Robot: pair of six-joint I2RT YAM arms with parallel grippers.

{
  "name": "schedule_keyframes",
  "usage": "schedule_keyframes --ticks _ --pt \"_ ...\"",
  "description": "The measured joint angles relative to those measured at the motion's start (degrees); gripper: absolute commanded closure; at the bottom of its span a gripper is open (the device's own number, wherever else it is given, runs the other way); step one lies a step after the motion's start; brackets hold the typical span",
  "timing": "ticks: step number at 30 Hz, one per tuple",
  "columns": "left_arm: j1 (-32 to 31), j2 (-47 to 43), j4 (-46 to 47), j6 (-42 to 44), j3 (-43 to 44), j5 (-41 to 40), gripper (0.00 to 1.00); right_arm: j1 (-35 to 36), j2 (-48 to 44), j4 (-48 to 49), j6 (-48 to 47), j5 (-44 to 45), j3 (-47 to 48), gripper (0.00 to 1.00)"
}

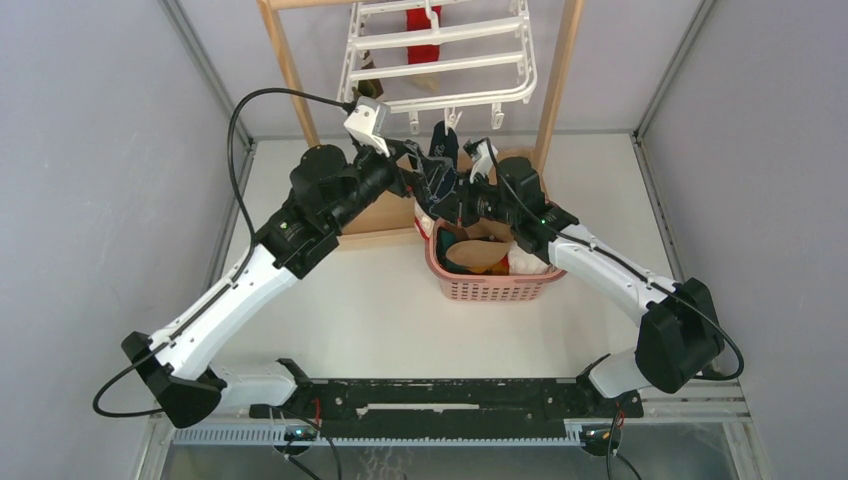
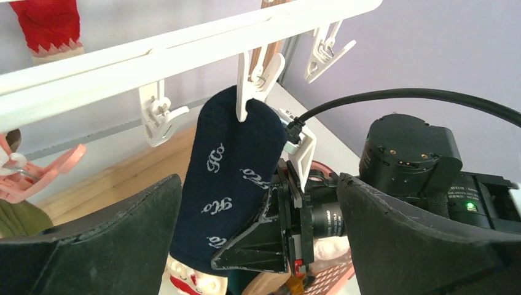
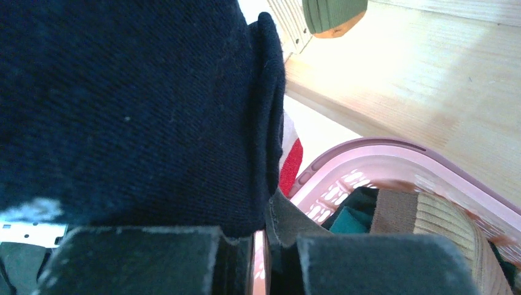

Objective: Remove the socks clipped to the hanger
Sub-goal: Remove the sock from the hanger.

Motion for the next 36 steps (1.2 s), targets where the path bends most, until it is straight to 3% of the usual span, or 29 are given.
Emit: schedule_keyframes --ticks 12,36 --pt "-2.4 4.8 2.5 6.4 3.5 -4.2 0.0 0.3 0.0 0.0 0.0 -0.2 0.0 0.91" --pt "-2.5 8.0 2.6 8.5 7.3 -6.4 0.0 0.4 0.0 0.0 0.0 -0.5 0.0 0.91"
